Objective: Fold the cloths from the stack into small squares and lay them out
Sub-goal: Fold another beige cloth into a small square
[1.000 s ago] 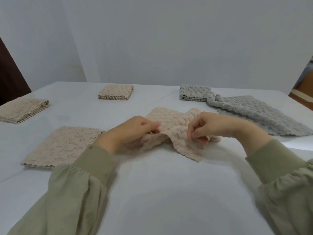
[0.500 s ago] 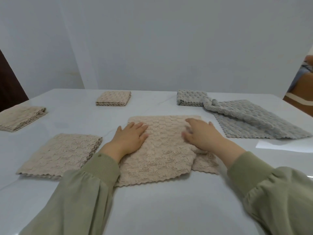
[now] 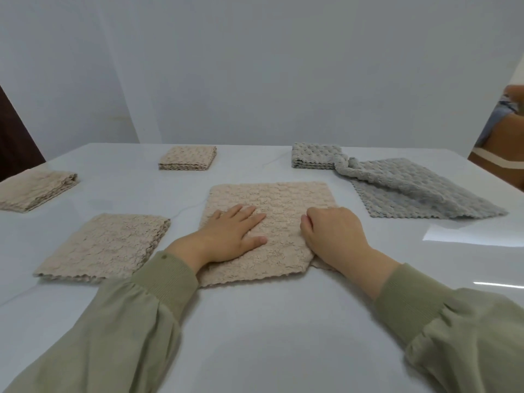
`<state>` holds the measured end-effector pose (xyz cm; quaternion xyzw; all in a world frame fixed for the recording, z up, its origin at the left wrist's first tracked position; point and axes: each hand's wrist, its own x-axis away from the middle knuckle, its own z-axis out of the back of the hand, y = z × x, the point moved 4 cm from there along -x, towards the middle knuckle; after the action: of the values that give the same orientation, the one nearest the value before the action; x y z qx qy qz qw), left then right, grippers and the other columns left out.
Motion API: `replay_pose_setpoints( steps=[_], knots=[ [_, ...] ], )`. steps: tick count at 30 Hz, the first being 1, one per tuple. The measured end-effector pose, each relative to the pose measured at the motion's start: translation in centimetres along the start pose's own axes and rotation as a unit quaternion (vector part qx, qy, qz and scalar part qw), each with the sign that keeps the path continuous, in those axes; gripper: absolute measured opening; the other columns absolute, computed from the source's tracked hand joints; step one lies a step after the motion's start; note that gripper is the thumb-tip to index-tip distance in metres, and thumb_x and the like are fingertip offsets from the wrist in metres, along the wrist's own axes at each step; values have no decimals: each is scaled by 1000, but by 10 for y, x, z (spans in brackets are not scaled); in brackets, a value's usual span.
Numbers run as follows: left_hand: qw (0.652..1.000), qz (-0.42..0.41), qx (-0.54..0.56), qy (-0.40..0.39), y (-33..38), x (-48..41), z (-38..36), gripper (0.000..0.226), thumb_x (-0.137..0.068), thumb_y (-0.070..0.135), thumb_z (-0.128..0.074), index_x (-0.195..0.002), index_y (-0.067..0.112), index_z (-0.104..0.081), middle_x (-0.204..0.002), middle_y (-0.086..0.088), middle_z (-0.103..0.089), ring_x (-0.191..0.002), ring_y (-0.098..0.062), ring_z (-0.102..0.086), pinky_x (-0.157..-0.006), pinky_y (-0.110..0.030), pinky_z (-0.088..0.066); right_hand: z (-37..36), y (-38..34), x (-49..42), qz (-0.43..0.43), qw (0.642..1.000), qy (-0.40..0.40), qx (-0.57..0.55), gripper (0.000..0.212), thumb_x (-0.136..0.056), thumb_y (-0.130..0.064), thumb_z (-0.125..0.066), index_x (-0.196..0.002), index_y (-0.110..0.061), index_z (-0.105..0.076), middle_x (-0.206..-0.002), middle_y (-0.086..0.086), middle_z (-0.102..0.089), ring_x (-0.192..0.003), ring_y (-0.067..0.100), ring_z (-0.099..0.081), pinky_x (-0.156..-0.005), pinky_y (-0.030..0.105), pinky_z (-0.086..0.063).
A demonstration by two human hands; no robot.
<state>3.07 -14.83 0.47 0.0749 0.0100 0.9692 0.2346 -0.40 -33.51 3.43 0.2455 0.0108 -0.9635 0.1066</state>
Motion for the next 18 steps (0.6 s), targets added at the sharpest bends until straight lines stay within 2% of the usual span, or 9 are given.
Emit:
replay_pose_setpoints(
  steps=[3, 5, 6, 7, 8, 9, 11, 14, 18],
  knots=[
    [1000, -2, 1, -2, 0, 2, 1, 66, -92, 63, -24, -149, 37, -2, -158, 10, 6, -145, -13, 9, -117, -46, 2, 5, 8, -5, -4, 996, -46, 77, 46, -91, -11, -48, -53, -16, -23, -49, -4, -29, -50, 25, -40, -58, 30, -35],
    [999, -5, 30, 20, 2, 5, 5, 67, -91, 63, -27, -149, 37, -5, -158, 9, 4, -145, -13, 8, -116, -47, 2, 16, 14, -6, -22, 996, -1, 81, 46, -78, -8, -66, -50, -17, -31, -47, -5, -29, -44, 23, -41, -53, 28, -33],
    [998, -9, 50, 34, 5, 7, 7, 67, -91, 63, -28, -149, 37, -6, -158, 9, 4, -145, -12, 8, -115, -47, 2, 17, 16, -2, -38, 998, -1, 45, 27, -80, -12, -65, -60, -15, -49, -53, -2, -43, -52, 25, -49, -54, 30, -37],
    [997, -15, 65, 42, 8, 9, 8, 67, -91, 62, -28, -149, 37, -5, -158, 9, 4, -145, -12, 9, -115, -47, 3, 13, 17, 2, -35, 999, 8, 16, 11, -90, -21, -55, -87, -12, -61, -74, 4, -60, -72, 28, -58, -64, 35, -43],
    [997, -21, 68, 40, 11, 12, 8, 67, -91, 62, -27, -149, 37, -4, -158, 9, 5, -145, -11, 9, -115, -47, 3, 5, 15, 7, -46, 997, -51, -17, 31, -96, -30, -41, -117, -11, -54, -105, 9, -62, -98, 30, -56, -80, 40, -43],
    [997, -26, 59, 31, 15, 14, 5, 67, -91, 63, -25, -149, 37, -3, -158, 10, 5, -144, -11, 10, -115, -47, 3, -7, 14, 15, -52, 991, -116, -51, 45, -99, -37, -31, -135, -12, -40, -131, 11, -52, -119, 29, -46, -95, 43, -38],
    [999, -28, 15, 7, 19, 15, -3, 68, -90, 64, -23, -149, 37, -2, -158, 10, 6, -145, -12, 10, -116, -46, 3, -22, 14, 25, -60, 974, -207, -74, 58, -99, -46, -20, -149, -17, -17, -155, 6, -21, -142, 25, -19, -113, 48, -16],
    [1000, -24, -12, 6, 17, 16, -6, 67, -91, 64, -22, -149, 37, -2, -158, 10, 7, -145, -13, 8, -116, -46, 2, -28, 20, 25, -44, 953, -288, -81, 63, -97, -55, -14, -151, -25, -2, -159, -1, 1, -146, 17, 3, -115, 51, 4],
    [999, -30, -18, 12, 12, 18, -6, 65, -92, 63, -22, -148, 39, -1, -158, 10, 7, -145, -12, 9, -117, -46, 3, -15, 34, 23, -9, 934, -346, -85, 72, -93, -61, -22, -151, -26, 4, -159, -6, 7, -145, 12, 6, -116, 51, 3]
  ],
)
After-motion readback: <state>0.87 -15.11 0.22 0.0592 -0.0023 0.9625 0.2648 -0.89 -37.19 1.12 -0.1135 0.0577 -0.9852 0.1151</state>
